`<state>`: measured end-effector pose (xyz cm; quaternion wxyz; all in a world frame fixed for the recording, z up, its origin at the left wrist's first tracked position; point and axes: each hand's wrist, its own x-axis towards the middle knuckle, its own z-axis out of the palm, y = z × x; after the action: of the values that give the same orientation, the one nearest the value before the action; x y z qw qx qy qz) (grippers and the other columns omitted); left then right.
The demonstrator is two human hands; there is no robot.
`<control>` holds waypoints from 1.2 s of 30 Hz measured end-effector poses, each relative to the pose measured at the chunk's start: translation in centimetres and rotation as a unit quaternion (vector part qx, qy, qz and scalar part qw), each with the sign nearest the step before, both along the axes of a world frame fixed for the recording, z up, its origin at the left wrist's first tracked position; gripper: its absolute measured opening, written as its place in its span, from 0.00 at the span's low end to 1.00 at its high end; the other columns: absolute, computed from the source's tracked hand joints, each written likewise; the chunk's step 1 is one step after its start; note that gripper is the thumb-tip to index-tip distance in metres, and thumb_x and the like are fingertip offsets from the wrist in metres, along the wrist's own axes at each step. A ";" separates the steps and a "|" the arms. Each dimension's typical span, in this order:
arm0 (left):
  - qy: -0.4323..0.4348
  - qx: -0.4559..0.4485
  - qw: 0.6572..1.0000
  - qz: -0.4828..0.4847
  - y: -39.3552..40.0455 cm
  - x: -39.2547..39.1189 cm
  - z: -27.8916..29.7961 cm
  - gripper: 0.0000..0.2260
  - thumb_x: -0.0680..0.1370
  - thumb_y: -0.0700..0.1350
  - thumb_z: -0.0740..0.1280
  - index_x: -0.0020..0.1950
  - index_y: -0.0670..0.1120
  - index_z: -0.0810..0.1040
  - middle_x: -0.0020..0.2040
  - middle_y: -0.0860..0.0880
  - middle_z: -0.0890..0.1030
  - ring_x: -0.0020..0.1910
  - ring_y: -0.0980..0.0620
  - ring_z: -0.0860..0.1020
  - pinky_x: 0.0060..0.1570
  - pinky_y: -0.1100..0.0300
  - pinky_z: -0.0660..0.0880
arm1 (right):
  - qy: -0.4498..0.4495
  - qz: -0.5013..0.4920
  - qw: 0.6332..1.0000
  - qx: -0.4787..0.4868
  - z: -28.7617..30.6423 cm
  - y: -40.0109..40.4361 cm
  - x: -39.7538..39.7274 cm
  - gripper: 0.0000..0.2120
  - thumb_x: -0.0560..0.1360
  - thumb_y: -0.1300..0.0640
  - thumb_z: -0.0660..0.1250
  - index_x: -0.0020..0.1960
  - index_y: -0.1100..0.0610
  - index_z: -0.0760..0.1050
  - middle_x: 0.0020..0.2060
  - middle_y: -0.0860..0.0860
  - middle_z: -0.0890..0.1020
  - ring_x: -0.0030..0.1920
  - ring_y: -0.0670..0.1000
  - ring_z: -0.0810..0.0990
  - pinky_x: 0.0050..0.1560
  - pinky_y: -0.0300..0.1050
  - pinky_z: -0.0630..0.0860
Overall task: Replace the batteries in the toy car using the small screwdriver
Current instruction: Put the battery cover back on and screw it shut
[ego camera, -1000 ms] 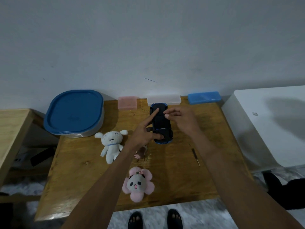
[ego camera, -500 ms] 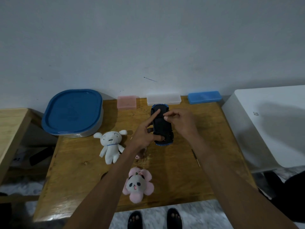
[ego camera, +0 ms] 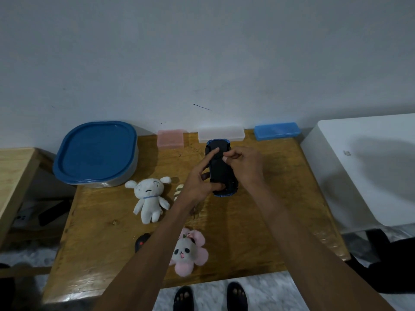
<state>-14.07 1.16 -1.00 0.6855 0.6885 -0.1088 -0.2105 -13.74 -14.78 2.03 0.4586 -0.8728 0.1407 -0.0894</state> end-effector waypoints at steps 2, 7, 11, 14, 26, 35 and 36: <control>-0.006 0.004 1.000 0.003 -0.1 -0.1 -0.2 0.44 0.69 0.27 0.75 0.77 0.58 0.67 0.71 0.57 0.71 0.62 0.54 0.79 0.55 0.55 0.82 | 0.008 -0.010 1.000 0.014 0.1 0.0 0.0 0.03 0.73 0.58 0.76 0.45 0.51 0.85 0.41 0.46 0.84 0.44 0.46 0.82 0.48 0.46 0.83; -0.005 0.007 1.000 0.008 -0.5 -0.5 -0.7 0.44 0.69 0.27 0.75 0.77 0.58 0.67 0.73 0.54 0.70 0.63 0.54 0.78 0.54 0.59 0.81 | 0.071 -0.053 0.992 0.086 0.0 -0.3 0.3 0.05 0.72 0.60 0.76 0.43 0.51 0.85 0.44 0.46 0.86 0.48 0.47 0.83 0.50 0.43 0.81; 0.010 -0.003 1.000 0.005 -0.9 -0.8 -0.9 0.43 0.69 0.27 0.75 0.77 0.58 0.67 0.74 0.54 0.69 0.63 0.50 0.78 0.55 0.54 0.82 | 0.098 -0.110 0.976 0.158 0.0 -0.5 0.4 0.05 0.69 0.62 0.77 0.41 0.53 0.86 0.41 0.45 0.86 0.44 0.42 0.82 0.40 0.35 0.77; 0.009 -0.002 1.000 0.003 -1.1 -0.9 -0.9 0.43 0.69 0.27 0.75 0.77 0.58 0.67 0.74 0.54 0.69 0.63 0.53 0.78 0.55 0.52 0.82 | 0.104 -0.118 0.975 0.154 -0.3 -0.7 0.5 0.05 0.70 0.62 0.77 0.41 0.53 0.85 0.42 0.45 0.86 0.44 0.41 0.81 0.37 0.33 0.73; 0.039 -0.006 0.999 0.017 -1.9 -0.9 -1.6 0.43 0.69 0.29 0.76 0.72 0.66 0.70 0.76 0.50 0.67 0.66 0.44 0.77 0.56 0.43 0.82 | 0.090 -0.195 0.964 0.159 -2.7 -5.7 -2.4 0.07 0.73 0.58 0.75 0.50 0.52 0.81 0.47 0.46 0.82 0.49 0.47 0.80 0.49 0.40 0.74; 0.066 0.025 0.998 -0.007 -3.0 -1.2 -2.9 0.44 0.69 0.30 0.77 0.74 0.65 0.68 0.74 0.49 0.69 0.64 0.50 0.77 0.58 0.48 0.81 | 0.252 -0.181 0.950 0.042 -8.2 -7.8 -7.7 0.04 0.70 0.53 0.78 0.42 0.52 0.85 0.43 0.52 0.86 0.45 0.54 0.84 0.49 0.49 0.83; 0.061 0.030 0.998 -0.012 -3.1 -1.2 -3.1 0.44 0.68 0.30 0.78 0.74 0.64 0.68 0.75 0.49 0.69 0.63 0.51 0.77 0.57 0.51 0.82 | 0.258 -0.176 0.950 0.029 -8.4 -7.8 -8.3 0.04 0.71 0.52 0.77 0.44 0.51 0.85 0.43 0.51 0.85 0.45 0.54 0.83 0.49 0.48 0.82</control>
<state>-15.30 -1.94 -4.07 0.6676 0.6930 -0.0684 -0.2634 -22.00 -22.54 -6.42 0.4092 -0.8138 0.4077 0.0634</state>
